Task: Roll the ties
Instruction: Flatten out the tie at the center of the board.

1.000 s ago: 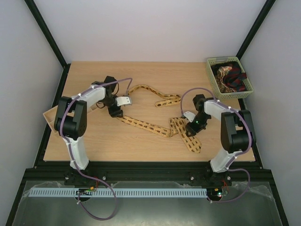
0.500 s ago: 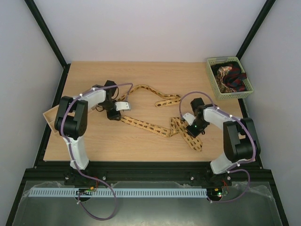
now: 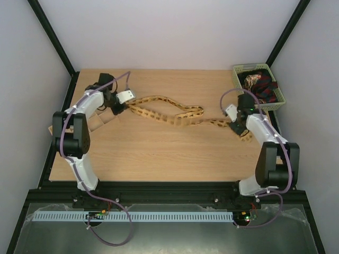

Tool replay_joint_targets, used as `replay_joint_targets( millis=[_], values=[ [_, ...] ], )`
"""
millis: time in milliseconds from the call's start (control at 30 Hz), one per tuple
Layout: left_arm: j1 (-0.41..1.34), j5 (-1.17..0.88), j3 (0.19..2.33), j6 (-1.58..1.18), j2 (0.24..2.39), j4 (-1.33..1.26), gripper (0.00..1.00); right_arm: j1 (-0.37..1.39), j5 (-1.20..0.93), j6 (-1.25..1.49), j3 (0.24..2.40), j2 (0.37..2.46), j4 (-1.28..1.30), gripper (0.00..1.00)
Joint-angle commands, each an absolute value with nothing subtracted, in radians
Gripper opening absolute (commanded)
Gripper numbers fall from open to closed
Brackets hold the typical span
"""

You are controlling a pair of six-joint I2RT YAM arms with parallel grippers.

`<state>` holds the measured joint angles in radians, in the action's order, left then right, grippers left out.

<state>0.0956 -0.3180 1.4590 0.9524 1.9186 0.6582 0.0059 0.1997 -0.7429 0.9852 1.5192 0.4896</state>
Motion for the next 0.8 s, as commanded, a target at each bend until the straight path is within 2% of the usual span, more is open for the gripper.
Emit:
replay_joint_targets(
  millis=[0,100,200,500,767],
  values=[
    [0.068,-0.401,1.326,0.913,1.735,0.444,0.02,-0.098,0.262,-0.97,0.939,1.371,0.197,0.01],
    [0.067,-0.383,1.075,0.971,1.583,0.227,0.02,-0.146,0.262,-1.11,0.744,1.296,-0.071,0.01],
    [0.057,-0.323,0.867,1.044,1.494,0.065,0.02,-0.185,0.246,-1.132,0.657,1.296,-0.135,0.01],
    [0.049,-0.288,0.542,1.161,1.348,-0.11,0.02,-0.177,0.166,-1.245,0.415,1.255,-0.339,0.01],
    [0.051,-0.289,0.274,1.323,1.2,-0.228,0.02,-0.178,0.016,-1.475,0.142,1.027,-0.402,0.01]
  ],
)
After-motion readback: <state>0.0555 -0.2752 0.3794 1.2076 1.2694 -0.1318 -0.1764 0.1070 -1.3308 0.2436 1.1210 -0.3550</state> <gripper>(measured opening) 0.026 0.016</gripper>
